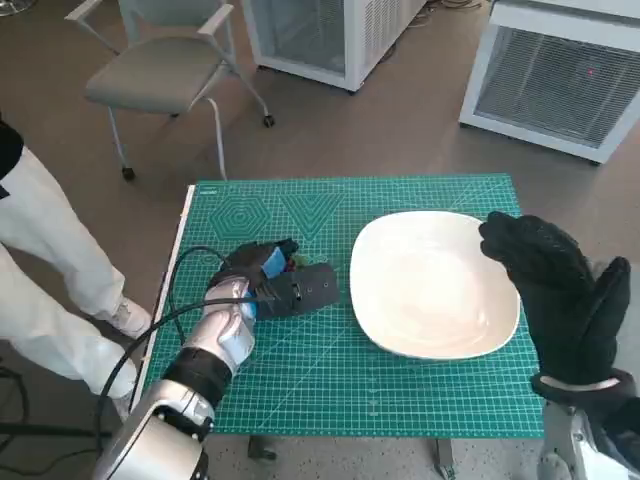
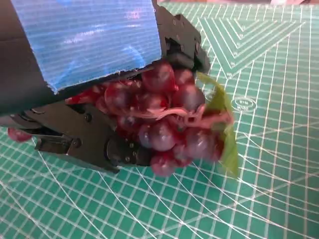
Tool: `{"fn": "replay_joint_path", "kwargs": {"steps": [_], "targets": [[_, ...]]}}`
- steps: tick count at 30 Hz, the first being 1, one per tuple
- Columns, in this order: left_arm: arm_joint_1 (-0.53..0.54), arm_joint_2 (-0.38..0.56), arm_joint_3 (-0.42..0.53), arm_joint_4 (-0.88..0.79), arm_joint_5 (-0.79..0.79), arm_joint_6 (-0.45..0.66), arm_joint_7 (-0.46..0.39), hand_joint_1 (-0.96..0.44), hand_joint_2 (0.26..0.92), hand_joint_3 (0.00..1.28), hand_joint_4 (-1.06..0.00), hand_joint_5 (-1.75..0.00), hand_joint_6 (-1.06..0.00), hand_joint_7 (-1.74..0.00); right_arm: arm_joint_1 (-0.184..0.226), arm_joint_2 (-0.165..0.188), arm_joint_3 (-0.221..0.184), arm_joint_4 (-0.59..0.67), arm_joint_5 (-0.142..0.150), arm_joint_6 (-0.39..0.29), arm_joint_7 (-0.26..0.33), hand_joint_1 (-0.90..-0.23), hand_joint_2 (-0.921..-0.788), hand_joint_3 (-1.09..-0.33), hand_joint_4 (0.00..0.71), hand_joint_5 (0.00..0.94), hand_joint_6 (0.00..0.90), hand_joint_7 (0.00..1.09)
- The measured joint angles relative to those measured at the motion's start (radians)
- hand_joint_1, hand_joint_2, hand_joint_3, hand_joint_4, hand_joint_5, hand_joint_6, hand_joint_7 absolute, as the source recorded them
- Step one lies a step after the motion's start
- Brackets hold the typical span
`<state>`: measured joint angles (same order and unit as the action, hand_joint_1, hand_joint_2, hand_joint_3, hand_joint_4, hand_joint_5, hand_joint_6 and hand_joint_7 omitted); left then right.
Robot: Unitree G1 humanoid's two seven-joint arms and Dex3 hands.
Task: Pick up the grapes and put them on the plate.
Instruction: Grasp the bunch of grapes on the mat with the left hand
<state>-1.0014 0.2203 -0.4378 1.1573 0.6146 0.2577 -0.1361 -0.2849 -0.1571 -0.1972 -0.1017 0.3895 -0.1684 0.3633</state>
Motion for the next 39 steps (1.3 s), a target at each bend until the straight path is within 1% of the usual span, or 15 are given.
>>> {"fn": "replay_joint_path", "kwargs": {"steps": [4, 6, 13, 17, 22, 33, 39], "targets": [[-0.01, 0.004, 0.0, 0.014, 0.0, -0.016, -0.009, 0.01, 0.917, 0.09, -0.7, -1.28, -0.6, -1.04, 0.0, 0.0, -0.001, 0.002, 0.0, 0.0, 0.0, -0.371, -0.921, -0.641, 0.405, 0.718, 0.173, 0.99], [-0.013, 0.006, 0.0, 0.016, -0.001, -0.021, -0.016, 0.01, 0.919, 0.09, -0.69, -1.3, -0.61, -1.04, 0.0, 0.0, -0.001, 0.002, 0.0, 0.0, 0.0, -0.371, -0.921, -0.641, 0.405, 0.718, 0.173, 0.99], [-0.016, 0.01, 0.0, 0.016, -0.002, -0.033, -0.037, 0.0, 0.92, 0.08, -0.72, -1.19, -0.58, -1.15, -0.001, 0.0, 0.0, 0.003, 0.0, 0.0, 0.0, -0.372, -0.921, -0.64, 0.406, 0.717, 0.174, 0.98], [-0.018, 0.011, 0.001, 0.016, -0.004, -0.033, -0.047, 0.0, 0.92, 0.08, -0.72, -1.17, -0.58, -1.18, -0.004, 0.0, 0.001, 0.004, -0.001, 0.0, 0.0, -0.372, -0.921, -0.64, 0.406, 0.716, 0.175, 0.98], [-0.02, 0.014, 0.006, 0.016, -0.009, -0.034, -0.055, 0.0, 0.92, 0.08, -0.72, -1.15, -0.58, -1.19, -0.006, 0.0, 0.001, 0.006, -0.002, -0.001, 0.0, -0.372, -0.921, -0.64, 0.406, 0.715, 0.175, 0.98], [-0.025, 0.018, 0.011, 0.016, -0.024, -0.032, -0.072, 0.0, 0.92, 0.07, -0.71, -1.19, -0.6, -1.14, -0.009, 0.0, 0.002, 0.02, -0.002, -0.011, 0.0, -0.372, -0.921, -0.639, 0.407, 0.713, 0.176, 0.98], [-0.028, 0.021, 0.012, 0.011, -0.028, -0.027, -0.083, 0.0, 0.92, 0.07, -0.71, -1.17, -0.6, -1.16, -0.01, 0.0, 0.002, 0.027, -0.002, -0.013, 0.0, -0.374, -0.921, -0.639, 0.408, 0.712, 0.177, 0.98]]}}
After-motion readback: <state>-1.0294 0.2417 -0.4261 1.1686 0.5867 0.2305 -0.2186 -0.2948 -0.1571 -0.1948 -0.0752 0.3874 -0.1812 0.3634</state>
